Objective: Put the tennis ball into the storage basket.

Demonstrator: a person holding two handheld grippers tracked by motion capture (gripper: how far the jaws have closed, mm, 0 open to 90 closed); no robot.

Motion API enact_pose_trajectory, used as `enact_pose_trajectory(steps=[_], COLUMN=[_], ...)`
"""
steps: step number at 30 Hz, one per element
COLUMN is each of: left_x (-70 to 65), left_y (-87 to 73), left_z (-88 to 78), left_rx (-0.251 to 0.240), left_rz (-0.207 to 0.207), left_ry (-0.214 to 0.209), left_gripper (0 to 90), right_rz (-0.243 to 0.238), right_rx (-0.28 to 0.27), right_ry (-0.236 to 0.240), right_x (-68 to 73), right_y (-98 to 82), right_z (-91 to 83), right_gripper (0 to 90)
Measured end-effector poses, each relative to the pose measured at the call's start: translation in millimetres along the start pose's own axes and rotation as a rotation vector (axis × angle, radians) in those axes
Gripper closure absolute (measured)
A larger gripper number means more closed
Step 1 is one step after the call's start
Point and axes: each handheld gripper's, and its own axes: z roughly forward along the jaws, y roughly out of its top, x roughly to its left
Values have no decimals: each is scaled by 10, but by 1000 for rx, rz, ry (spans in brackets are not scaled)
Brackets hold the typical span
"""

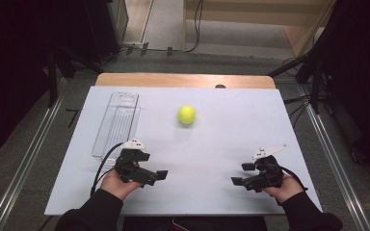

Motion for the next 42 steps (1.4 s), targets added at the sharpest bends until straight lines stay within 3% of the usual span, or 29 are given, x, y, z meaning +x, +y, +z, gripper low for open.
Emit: enact_pose_trajectory(steps=[6, 28, 42], left_x=[-3, 106, 145], left_y=[61, 248, 352], left_z=[18, 252, 332], left_rx=[-19, 23, 34], left_rz=[5, 5, 7], left_ry=[27, 52, 26], left_gripper=[10, 10, 10], right_rz=[1, 0, 3], right_rx=[0, 0, -2], right_ry=[-5, -9, -12], right_x=[2, 1, 1], right_y=[-13, -21, -16], right_z=[-10, -21, -25], right_gripper=[217, 216, 216])
